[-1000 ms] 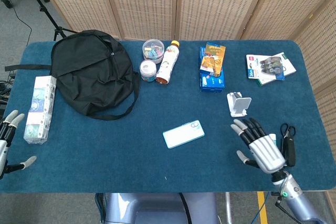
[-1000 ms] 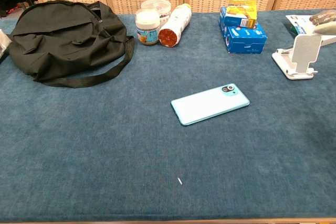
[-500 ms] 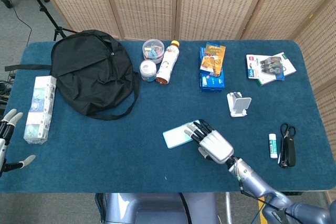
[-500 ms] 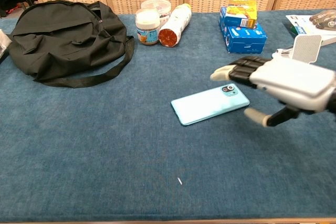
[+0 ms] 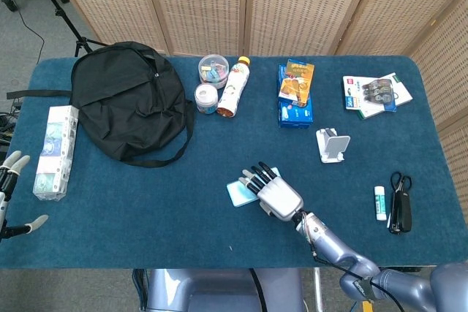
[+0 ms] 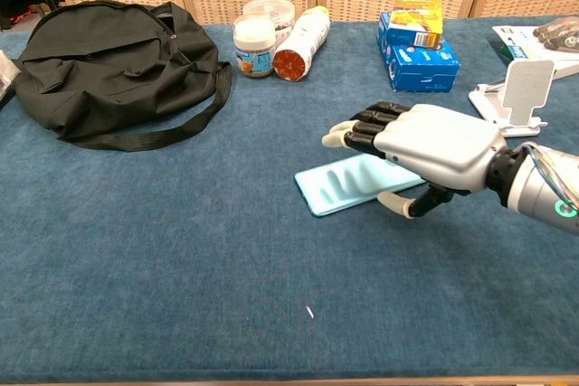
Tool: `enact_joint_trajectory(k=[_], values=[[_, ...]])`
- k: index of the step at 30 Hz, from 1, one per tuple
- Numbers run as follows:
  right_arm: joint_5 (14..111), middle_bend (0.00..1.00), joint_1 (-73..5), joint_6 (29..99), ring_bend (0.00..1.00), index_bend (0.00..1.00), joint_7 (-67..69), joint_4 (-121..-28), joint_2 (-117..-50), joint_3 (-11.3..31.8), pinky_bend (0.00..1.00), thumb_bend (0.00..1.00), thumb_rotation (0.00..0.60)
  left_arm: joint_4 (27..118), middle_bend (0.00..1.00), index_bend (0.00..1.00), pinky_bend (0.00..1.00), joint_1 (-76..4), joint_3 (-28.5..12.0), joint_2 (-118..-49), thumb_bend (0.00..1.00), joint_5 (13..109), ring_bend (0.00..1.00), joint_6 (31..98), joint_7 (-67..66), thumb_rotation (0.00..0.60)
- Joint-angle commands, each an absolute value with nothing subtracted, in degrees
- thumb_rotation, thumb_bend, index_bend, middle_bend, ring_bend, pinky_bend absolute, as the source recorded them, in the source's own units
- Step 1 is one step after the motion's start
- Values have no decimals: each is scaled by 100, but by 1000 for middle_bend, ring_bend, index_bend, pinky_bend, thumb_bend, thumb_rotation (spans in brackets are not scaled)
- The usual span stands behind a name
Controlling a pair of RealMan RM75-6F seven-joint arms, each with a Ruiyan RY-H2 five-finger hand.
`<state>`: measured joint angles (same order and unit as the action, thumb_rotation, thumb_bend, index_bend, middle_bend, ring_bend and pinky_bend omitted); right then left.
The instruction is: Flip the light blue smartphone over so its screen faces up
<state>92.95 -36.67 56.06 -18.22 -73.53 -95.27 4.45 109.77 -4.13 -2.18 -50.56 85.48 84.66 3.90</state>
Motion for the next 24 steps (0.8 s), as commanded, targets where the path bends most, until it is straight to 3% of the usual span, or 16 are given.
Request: enact_joint_trajectory(k=[1, 24], values=[[9188, 0, -3739, 5524, 0, 57, -1995, -7381, -9534, 497, 0, 517, 600, 10977, 0, 0, 0, -406, -214, -5047, 0, 8562, 0, 8477, 406, 600], [8889, 0, -4042, 5154, 0, 57, -2364, -6856, -9791, 405, 0, 517, 600, 10980, 0, 0, 0, -416, -227, -5038, 0, 8516, 0, 8458, 417, 600]])
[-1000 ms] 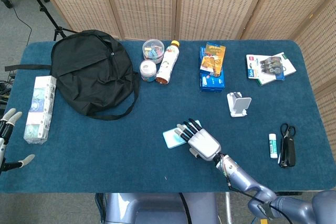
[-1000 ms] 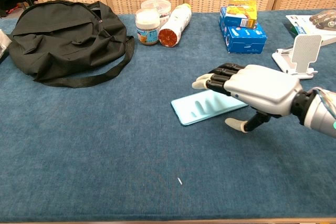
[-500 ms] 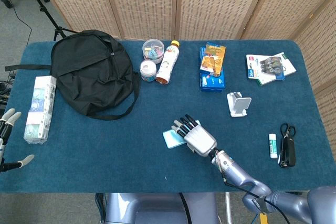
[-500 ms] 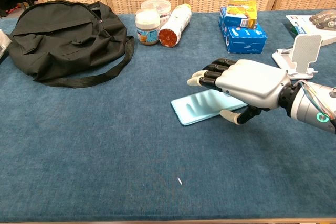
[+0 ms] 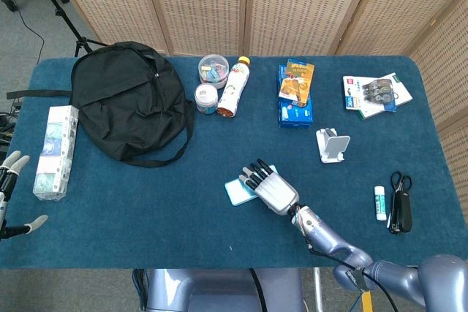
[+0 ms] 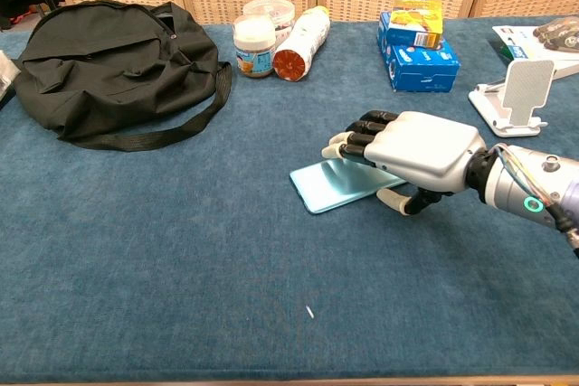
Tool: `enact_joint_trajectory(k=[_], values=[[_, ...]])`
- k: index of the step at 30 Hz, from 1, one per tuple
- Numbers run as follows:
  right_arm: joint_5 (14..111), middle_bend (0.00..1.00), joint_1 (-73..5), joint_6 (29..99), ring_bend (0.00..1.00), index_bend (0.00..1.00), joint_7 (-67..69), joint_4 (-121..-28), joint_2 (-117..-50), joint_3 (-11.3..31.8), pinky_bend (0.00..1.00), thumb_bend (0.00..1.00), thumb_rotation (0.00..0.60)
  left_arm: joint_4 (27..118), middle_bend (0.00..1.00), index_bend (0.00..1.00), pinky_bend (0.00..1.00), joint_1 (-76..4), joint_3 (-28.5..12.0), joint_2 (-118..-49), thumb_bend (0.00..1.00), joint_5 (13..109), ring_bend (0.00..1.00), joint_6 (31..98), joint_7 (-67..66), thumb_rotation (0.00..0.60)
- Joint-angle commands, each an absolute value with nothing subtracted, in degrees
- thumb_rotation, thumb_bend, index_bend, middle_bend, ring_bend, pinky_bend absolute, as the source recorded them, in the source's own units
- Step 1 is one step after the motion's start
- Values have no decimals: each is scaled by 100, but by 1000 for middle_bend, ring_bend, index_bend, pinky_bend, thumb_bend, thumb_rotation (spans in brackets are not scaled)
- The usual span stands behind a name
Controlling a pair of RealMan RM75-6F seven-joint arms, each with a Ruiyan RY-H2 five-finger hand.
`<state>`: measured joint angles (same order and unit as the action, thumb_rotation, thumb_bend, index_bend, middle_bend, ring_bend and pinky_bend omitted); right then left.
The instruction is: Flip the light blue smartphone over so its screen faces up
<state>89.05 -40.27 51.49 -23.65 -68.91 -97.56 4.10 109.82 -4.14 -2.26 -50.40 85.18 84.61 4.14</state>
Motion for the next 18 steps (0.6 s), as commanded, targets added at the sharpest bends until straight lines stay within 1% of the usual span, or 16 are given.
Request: enact_joint_trajectory(k=[1, 6, 10, 18], values=[[8882, 0, -4049, 5157, 0, 57, -2366, -6837, -9805, 408, 0, 516, 600, 10979, 0, 0, 0, -417, -227, -5037, 0, 8514, 0, 8454, 421, 600], [8851, 0, -4061, 5194, 0, 57, -2387, -6808, -9799, 391, 0, 506, 600, 10978, 0, 0, 0, -422, -232, -5019, 0, 8501, 0, 8443, 456, 600], [8932, 0, -4026, 5294, 0, 57, -2373, -6842, -9689, 292, 0, 467, 600, 10971, 0, 0, 0, -422, -241, -5011, 0, 8480, 0, 8443, 478, 600], [8897, 0, -4038, 5294, 0, 57, -2283, -6798, -9702, 249, 0, 454, 600, 10987, 0, 0, 0, -417, -228, -5024, 0, 8509, 0, 8454, 435, 600]])
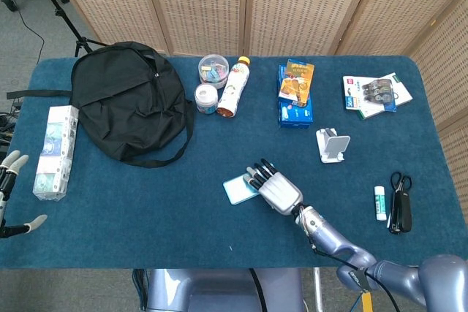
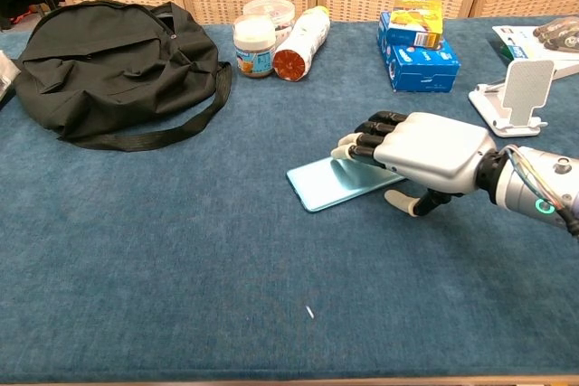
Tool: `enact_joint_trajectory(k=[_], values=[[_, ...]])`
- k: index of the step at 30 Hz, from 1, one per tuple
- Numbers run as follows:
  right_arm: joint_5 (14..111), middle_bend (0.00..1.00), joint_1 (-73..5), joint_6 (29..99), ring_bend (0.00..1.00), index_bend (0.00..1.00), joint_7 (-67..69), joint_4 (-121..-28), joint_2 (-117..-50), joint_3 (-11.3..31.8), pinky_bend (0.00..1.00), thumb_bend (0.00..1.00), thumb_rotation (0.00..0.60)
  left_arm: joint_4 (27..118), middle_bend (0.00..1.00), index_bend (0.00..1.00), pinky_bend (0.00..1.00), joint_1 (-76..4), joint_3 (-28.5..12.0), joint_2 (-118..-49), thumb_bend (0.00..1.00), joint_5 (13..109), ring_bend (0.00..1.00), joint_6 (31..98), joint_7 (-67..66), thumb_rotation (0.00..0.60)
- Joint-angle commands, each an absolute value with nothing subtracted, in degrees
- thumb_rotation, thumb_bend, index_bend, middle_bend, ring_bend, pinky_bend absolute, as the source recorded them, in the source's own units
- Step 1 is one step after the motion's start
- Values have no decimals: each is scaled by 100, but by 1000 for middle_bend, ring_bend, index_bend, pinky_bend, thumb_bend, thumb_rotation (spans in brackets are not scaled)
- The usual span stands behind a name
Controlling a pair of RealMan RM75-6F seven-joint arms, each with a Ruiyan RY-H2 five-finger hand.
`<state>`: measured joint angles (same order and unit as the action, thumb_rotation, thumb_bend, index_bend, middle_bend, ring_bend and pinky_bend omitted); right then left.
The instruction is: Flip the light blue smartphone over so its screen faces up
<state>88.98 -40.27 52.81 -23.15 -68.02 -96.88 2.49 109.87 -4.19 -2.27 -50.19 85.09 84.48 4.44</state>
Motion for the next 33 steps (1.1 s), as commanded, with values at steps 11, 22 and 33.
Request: enact_joint_trajectory(k=[11, 22, 33], values=[[8762, 33, -4182, 5258, 0, 163, -2238, -6416, -10010, 398, 0, 466, 600, 10992, 0, 0, 0, -425, -235, -5034, 0, 8481, 0, 8439, 428, 600], [8816, 76, -4231, 5449, 0, 396, -2110, -6348, -10079, 395, 0, 692, 600, 10985, 0, 0, 0, -417, -231, -5015, 0, 8492, 0, 8444, 471, 600], [8587, 89, -4331, 5469, 0, 426, -2518, -6770, -9981, 616, 0, 811, 600, 10980, 0, 0, 0, -414, -222, -4997, 0, 8517, 0, 8445, 522, 600]])
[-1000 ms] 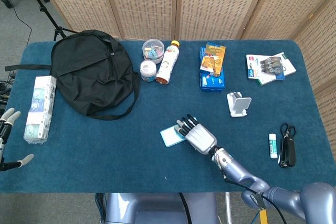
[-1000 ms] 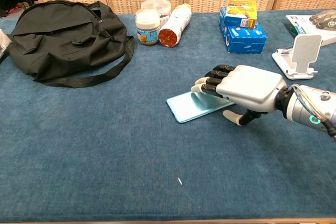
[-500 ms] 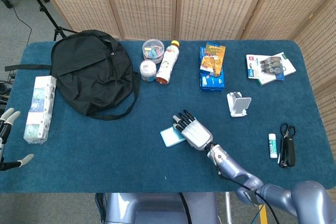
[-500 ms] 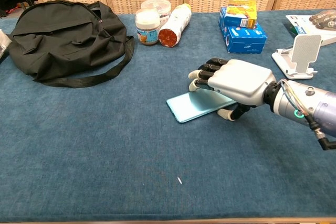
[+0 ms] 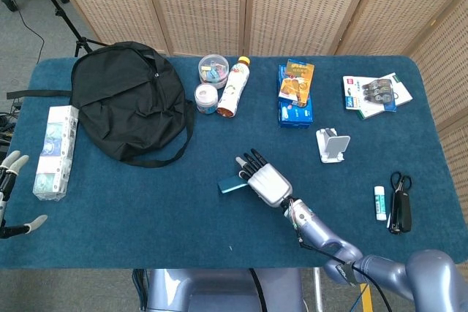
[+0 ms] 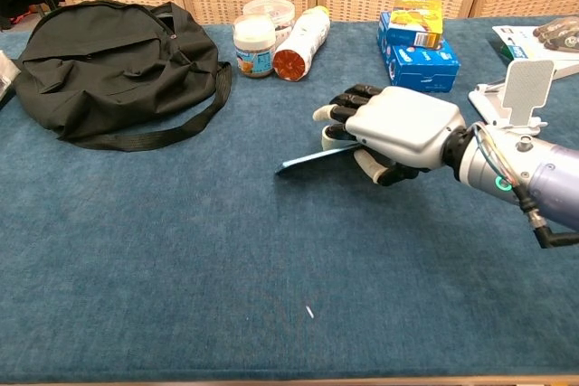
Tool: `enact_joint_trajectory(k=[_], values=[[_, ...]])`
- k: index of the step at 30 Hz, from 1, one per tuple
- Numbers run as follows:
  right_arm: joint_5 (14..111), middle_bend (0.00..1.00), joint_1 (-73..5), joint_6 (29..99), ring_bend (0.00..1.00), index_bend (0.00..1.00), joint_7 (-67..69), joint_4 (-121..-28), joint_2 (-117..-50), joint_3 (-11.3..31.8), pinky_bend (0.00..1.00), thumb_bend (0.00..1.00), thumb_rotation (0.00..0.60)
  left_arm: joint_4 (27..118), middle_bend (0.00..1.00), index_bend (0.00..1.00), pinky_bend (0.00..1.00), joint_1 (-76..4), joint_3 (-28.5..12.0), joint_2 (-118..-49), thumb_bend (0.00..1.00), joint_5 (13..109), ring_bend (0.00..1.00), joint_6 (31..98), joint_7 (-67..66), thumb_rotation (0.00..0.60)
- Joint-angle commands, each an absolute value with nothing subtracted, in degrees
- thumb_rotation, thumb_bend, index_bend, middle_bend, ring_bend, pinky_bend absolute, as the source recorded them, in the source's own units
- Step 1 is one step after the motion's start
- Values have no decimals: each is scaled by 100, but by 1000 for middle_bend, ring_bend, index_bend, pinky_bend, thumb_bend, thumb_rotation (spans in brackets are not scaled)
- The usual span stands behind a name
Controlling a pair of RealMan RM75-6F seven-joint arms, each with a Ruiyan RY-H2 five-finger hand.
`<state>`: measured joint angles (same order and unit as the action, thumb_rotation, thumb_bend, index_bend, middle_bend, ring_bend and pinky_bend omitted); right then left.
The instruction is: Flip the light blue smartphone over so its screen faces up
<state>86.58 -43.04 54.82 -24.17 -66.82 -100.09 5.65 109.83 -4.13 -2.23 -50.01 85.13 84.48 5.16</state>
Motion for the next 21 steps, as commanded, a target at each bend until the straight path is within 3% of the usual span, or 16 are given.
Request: enact_joint_trajectory(k=[1, 8, 13, 21], values=[[8561, 89, -4339, 5456, 0, 427, -2554, -6791, -9981, 628, 0, 813, 600, 10977, 0, 0, 0, -416, -220, -4995, 0, 8520, 0, 8441, 527, 600], [8319, 90, -4525, 5290, 0, 427, -2896, -6732, -10151, 823, 0, 812, 600, 10982, 0, 0, 0, -422, -206, -4989, 0, 8539, 0, 8419, 530, 600], [7832, 70, -4789, 5026, 0, 350, -3558, -6653, -10285, 1183, 0, 624, 600, 10981, 0, 0, 0, -419, -225, -4972, 0, 8497, 0, 8426, 577, 600], [7043, 53, -5131, 5005, 0, 238, -4430, -6643, -10501, 1690, 0, 464, 600, 10965, 0, 0, 0, -427, -247, -4926, 0, 8440, 0, 8401, 682, 600]])
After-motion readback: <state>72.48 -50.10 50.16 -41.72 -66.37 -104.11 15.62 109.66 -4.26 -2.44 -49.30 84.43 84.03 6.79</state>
